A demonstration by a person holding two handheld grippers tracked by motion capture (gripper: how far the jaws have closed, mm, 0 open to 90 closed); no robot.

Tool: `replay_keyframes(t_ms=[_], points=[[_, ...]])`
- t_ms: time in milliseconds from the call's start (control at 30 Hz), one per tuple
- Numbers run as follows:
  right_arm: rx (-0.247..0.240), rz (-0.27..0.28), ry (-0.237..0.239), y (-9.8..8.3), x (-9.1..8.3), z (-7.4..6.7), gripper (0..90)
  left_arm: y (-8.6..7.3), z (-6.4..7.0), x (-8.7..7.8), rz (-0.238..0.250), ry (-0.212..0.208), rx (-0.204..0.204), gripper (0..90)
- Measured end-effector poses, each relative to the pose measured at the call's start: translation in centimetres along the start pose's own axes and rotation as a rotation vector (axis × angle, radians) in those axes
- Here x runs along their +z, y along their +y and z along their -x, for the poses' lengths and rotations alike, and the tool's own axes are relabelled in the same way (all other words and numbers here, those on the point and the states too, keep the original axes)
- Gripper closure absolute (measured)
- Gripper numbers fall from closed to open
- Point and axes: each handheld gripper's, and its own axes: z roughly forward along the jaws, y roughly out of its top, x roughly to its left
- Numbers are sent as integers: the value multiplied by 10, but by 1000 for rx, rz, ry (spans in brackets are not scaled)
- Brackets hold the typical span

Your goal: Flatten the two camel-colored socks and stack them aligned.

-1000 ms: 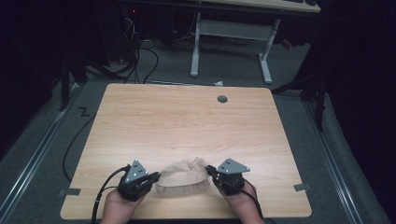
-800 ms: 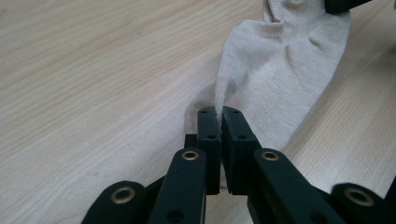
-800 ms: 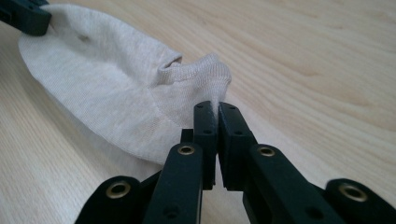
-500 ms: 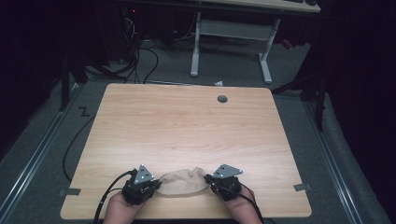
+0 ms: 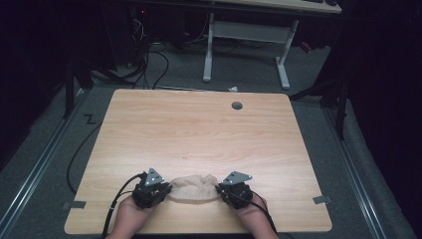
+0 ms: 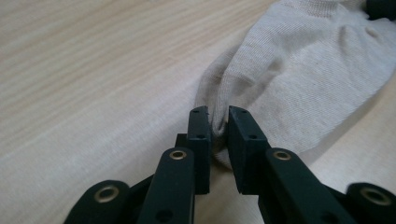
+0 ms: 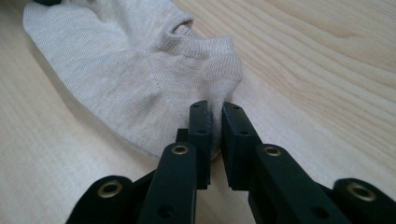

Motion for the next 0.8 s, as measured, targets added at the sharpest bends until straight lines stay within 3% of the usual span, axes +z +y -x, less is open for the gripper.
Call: replay_keyframes(t_ms=[133,233,267,333,433,533,667,767,800], points=[[16,12,-1,5,5,8,776,1,-5,0,22,9,-19,689],[46,93,28,7,-4,16,751,5,-12,-12,76,-41,-75,620],[64,132,23,7,-9,21,733,6,-16,-18,103,-36,-80,611],[96,190,-5,6,-18,30,693,6,-25,-28,144,-2,-82,583],[130,237,-106,-2,-27,49,653,0,-47,-38,161,45,-119,570],[176,215,-179,-13,-26,68,597,-9,-68,-41,127,147,-128,563],[223,187,-239,-25,-24,88,581,-16,-89,-48,151,194,-200,547],[258,187,-248,-29,-26,97,581,-19,-93,-49,155,197,-219,538],[261,190,-249,-29,-26,98,581,-19,-92,-49,147,206,-209,537]])
